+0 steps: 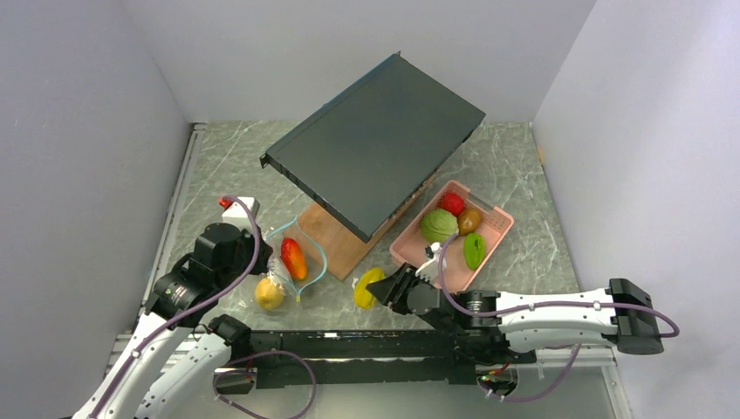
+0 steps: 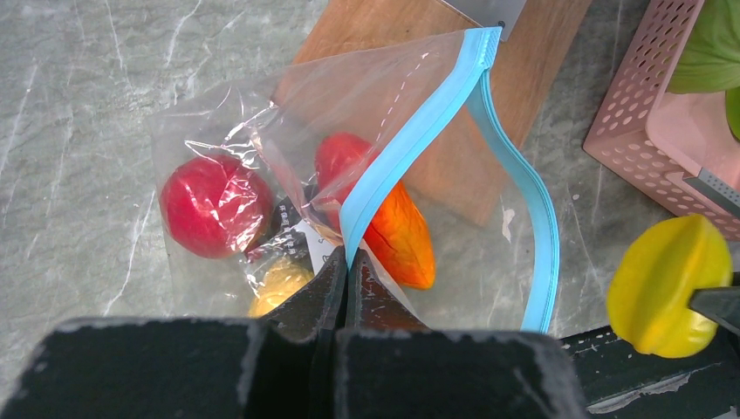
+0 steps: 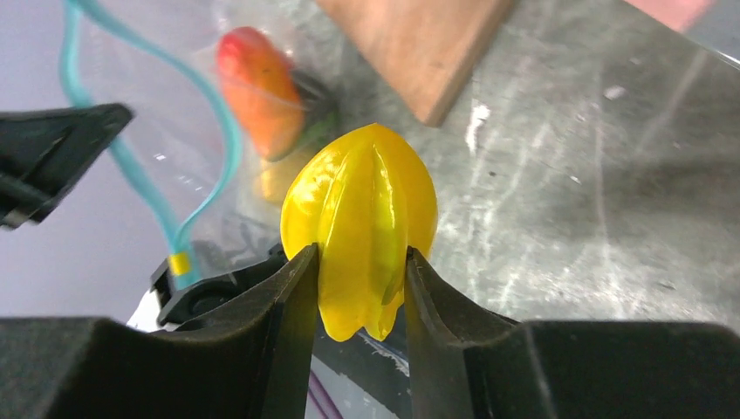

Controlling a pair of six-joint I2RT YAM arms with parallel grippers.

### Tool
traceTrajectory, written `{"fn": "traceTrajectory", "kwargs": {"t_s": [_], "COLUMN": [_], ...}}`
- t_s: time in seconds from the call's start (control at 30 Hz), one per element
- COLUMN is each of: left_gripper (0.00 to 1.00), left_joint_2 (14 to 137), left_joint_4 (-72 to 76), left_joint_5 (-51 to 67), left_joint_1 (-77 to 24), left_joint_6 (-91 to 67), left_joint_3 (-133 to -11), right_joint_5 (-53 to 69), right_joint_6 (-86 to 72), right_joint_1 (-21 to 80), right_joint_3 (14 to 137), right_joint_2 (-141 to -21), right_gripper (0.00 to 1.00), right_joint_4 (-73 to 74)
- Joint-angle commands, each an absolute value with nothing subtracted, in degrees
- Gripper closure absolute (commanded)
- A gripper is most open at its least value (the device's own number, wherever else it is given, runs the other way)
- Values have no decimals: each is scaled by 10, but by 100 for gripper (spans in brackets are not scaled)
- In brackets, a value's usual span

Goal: Place the food in the zip-top bag and seal the zipper
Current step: Pick up the fake fruit from the center of the board, then place the fake fruit in the zipper food storage bag.

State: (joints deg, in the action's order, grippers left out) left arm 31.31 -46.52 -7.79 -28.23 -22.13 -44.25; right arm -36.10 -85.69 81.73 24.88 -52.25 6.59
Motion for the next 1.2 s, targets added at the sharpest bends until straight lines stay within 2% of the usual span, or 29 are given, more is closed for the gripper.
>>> {"fn": "traceTrajectory", "kwargs": {"t_s": [0.0,0.4,0.77,1.17], "left_gripper": [100,100,100,100], "left_joint_2": [312,310,293,280], "left_joint_4": [-445,-445,-445,-445], "left_joint_5": [-81,-80,-85,-85], "left_joint_1": [-285,-285,-284,-285], "left_joint_6": [-222,-221,-223,-223], "left_joint_3": [-444,-444,-443,-442], "right_joint_5": [-352,-270,-312,-414], "right_joint_6": [-698,-523,-426,-391], "right_joint_1": [821,829,829,830], "right_joint_3": [257,404,577,801], "right_joint_2": [-498,-593,-704,-888], "right_gripper": [85,84,83,82], "right_joint_4": [-35,-127,-38,162]}}
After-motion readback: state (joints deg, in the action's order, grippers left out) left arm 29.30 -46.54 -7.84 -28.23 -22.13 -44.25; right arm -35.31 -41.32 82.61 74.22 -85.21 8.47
